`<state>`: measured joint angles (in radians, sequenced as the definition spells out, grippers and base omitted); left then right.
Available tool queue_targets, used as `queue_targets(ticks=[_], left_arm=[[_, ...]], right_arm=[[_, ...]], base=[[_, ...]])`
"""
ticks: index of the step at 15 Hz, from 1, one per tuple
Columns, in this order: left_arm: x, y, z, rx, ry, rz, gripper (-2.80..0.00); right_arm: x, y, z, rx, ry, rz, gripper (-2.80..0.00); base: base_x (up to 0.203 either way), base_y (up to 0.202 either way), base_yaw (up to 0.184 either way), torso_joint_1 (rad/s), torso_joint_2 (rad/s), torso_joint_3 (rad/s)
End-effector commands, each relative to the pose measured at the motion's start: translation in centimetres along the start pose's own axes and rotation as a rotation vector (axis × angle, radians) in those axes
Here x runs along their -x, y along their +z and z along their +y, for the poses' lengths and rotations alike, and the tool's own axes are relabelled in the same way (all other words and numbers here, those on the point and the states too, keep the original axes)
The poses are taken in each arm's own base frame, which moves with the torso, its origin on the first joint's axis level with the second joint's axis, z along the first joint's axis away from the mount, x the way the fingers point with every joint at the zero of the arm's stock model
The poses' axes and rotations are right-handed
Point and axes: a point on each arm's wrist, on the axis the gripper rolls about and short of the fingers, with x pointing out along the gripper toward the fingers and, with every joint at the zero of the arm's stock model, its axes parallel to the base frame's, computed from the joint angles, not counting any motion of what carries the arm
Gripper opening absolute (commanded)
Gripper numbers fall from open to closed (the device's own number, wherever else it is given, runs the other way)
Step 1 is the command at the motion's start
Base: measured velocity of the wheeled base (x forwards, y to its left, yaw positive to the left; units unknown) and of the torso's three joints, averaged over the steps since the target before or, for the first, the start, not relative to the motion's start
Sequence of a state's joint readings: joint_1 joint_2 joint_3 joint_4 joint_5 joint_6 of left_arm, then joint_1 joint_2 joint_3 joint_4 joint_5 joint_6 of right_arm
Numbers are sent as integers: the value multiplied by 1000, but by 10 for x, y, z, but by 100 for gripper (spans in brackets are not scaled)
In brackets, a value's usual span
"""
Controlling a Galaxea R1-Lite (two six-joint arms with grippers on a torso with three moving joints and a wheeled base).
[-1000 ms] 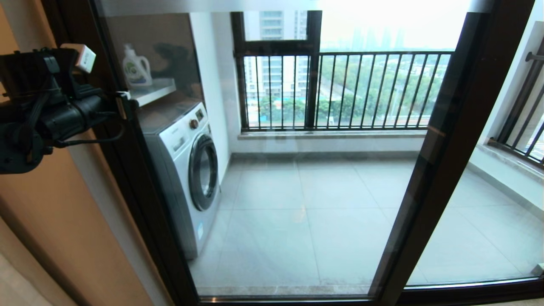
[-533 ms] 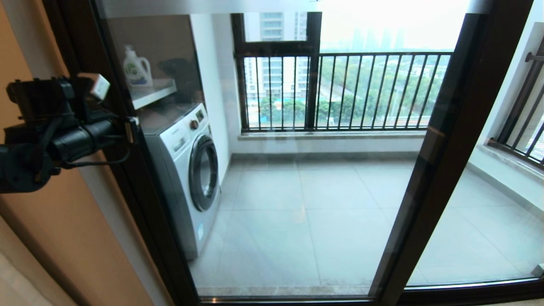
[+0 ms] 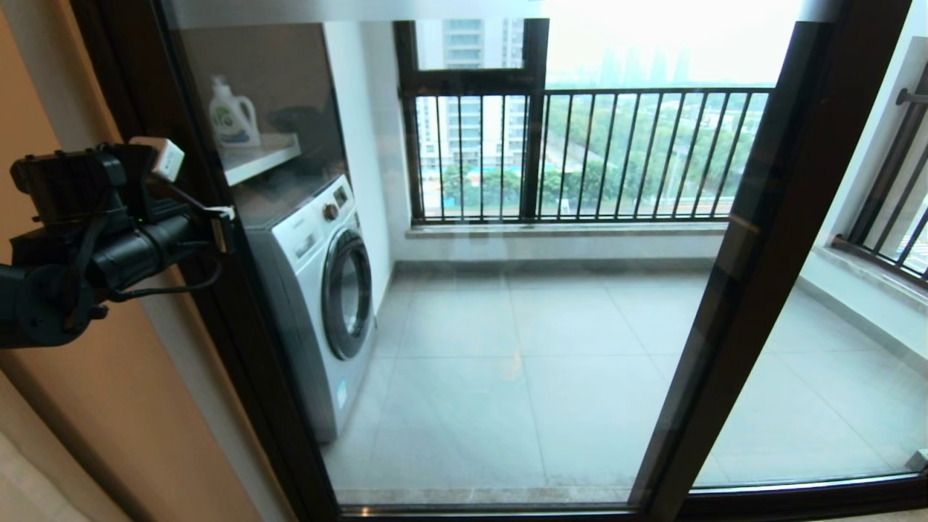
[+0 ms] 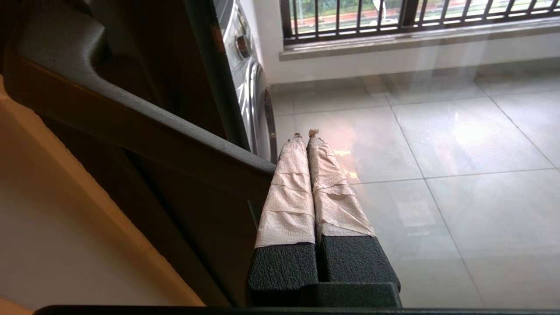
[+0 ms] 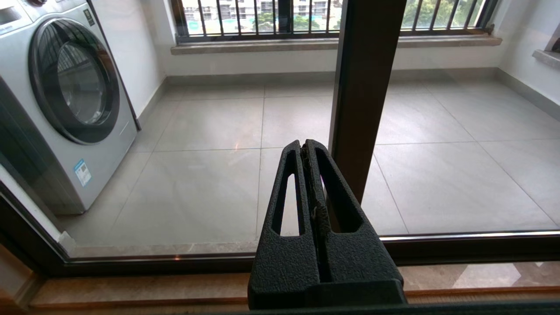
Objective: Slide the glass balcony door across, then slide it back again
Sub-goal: Open the slid door
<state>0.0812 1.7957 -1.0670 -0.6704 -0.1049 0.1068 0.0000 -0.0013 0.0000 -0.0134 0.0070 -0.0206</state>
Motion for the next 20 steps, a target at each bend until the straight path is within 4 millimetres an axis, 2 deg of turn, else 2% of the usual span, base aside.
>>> queue_targets(ticks=[1,8,14,20], left_arm=[[1,-1,6,0,17,1,-280],[2,-15,22,13,54,44,-280],[-4,-36,52,14,115,30,-280],[-2,-37,53,15,117,32,-280]], right_arm=[[0,-1,0,1,1,5,-280],[0,-1,0,1,1,5,-280],[0,-1,0,1,1,5,-280],[0,-1,0,1,0,5,-280]], base=[[0,0,0,0,0,0],[0,0,0,0,0,0],[0,0,0,0,0,0],[0,0,0,0,0,0]])
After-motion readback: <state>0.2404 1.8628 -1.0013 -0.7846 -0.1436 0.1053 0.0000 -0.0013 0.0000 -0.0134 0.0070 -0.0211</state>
